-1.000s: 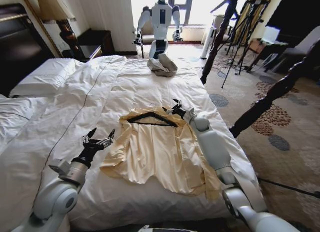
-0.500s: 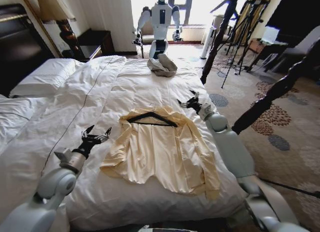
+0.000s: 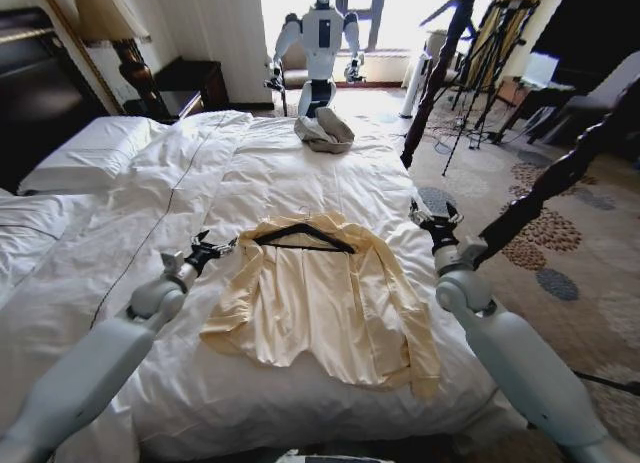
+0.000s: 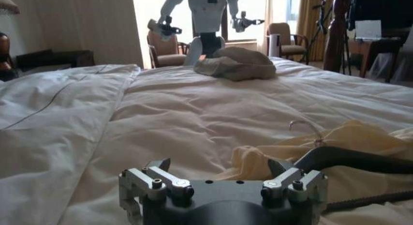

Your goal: Pick up the clothes from the bed and hang them on the clothes hanger.

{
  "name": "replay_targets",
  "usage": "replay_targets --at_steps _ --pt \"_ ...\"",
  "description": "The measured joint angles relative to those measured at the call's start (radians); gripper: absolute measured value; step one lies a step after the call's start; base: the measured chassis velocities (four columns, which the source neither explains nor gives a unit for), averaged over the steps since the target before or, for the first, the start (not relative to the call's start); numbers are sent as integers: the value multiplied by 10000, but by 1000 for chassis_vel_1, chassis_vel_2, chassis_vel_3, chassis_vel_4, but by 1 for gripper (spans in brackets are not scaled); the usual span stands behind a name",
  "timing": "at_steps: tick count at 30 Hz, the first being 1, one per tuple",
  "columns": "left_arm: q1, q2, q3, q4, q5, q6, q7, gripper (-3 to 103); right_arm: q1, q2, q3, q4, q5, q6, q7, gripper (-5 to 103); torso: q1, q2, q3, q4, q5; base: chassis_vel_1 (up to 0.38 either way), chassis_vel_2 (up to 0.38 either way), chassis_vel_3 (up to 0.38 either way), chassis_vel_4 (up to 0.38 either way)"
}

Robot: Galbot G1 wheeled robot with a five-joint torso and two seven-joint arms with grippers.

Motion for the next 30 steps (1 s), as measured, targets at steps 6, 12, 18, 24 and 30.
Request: replay_targets --at_steps 6,12,18,24,30 --pt "-1638 -309 1456 1275 31 -128 67 100 -862 618 600 95 -1593 433 -1804 100 -2 0 0 -10 3 0 0 0 0" --pt "-2948 -741 2521 2820 105 -224 313 100 -758 941 664 42 -2039 485 -2167 100 0 0 1 1 -2 0 0 0 0" --pt "-3322 -818 2975 3436 -279 156 690 100 -758 956 669 -197 -2130 444 -2198 100 -1 0 1 -4 4 0 0 0 0" --pt "-3633 -759 3261 3945 -651 641 1011 97 -894 898 634 -440 -2252 420 -2379 100 -1 0 0 2 -1 0 0 0 0" --pt "-4229 -952 3699 4749 -599 750 1087 89 -888 833 594 -563 -2306 457 -2430 100 -1 0 1 -5 3 0 0 0 0"
